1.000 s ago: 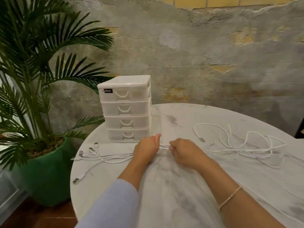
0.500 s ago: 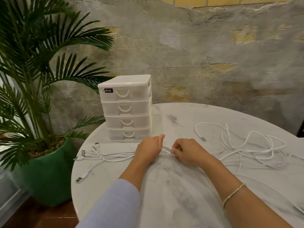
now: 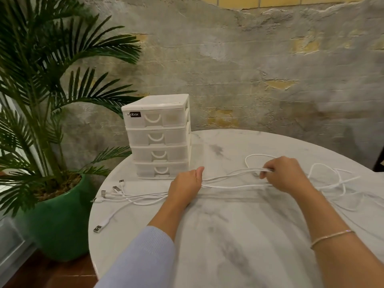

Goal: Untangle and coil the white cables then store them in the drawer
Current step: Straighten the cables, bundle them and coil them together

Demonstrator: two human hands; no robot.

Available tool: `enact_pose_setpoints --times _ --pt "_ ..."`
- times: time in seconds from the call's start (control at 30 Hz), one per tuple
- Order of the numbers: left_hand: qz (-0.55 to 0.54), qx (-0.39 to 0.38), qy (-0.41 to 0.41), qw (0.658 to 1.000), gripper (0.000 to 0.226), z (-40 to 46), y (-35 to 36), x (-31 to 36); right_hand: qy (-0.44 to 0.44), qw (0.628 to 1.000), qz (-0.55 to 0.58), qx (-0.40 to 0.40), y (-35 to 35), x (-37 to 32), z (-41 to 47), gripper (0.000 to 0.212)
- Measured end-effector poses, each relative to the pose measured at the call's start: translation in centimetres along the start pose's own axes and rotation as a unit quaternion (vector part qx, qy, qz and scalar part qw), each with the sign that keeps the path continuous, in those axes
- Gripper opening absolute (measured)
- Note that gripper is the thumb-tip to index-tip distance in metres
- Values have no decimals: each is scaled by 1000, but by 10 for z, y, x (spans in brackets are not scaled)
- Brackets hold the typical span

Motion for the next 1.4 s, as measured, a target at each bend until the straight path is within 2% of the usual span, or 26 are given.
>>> enact_pose_setpoints --times 0.1,0.17,0.23,0.3,0.37,0.4,0.47,0.53,0.67,0.83,0.97,1.2,1.3,1.4 --pt "3 -4 -6 1000 56 0 2 0 65 997 -33 23 -12 18 4 29" --pt "5 -5 -13 1000 56 0 2 -1 66 989 -125 -52 -11 15 1 34" --pt "10 -3 -11 1000 56 1 2 0 18 980 -160 -115 -9 -1 -4 42" --pt "15 -2 -3 1000 56 1 3 2 -85 985 -126 -85 -4 -23 -8 42" --pt "16 -2 5 1000 56 0 3 4 -166 984 -22 -56 7 -47 -18 39" --pt "15 -1 7 1000 56 0 3 4 -188 980 14 -61 15 -58 -23 42" --pt "18 1 11 1000 56 -1 2 5 -208 974 17 -93 33 -74 -32 54" --pt "28 -2 20 999 53 -2 1 7 -194 973 13 -126 48 -82 -35 53" --pt "37 -7 36 999 42 -3 -1 11 -147 973 71 -161 53 -80 -32 29" --pt "35 -7 38 999 42 -5 -1 14 -130 965 83 -210 49 -79 -31 23" --pt "18 -2 32 999 45 -6 -1 15 -80 957 116 -255 43 -79 -32 27" --pt "-111 8 -32 993 57 -1 5 4 -94 941 132 -296 34 -80 -42 50" --pt "-104 8 -30 994 52 -2 1 6 -76 955 125 -259 36 -74 -36 56" --pt "-98 3 1 995 50 -4 -1 12 -22 986 64 -150 46 -63 -28 55"
Point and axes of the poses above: each hand's wrist, its own z-axis towards the middle knuckle, its own y-axis out of the palm, x = y × z, the point moved 2 cm from there along z, towards the middle knuckle, and after that the axes turned 10 degrees about x, right-handed, at the moved point
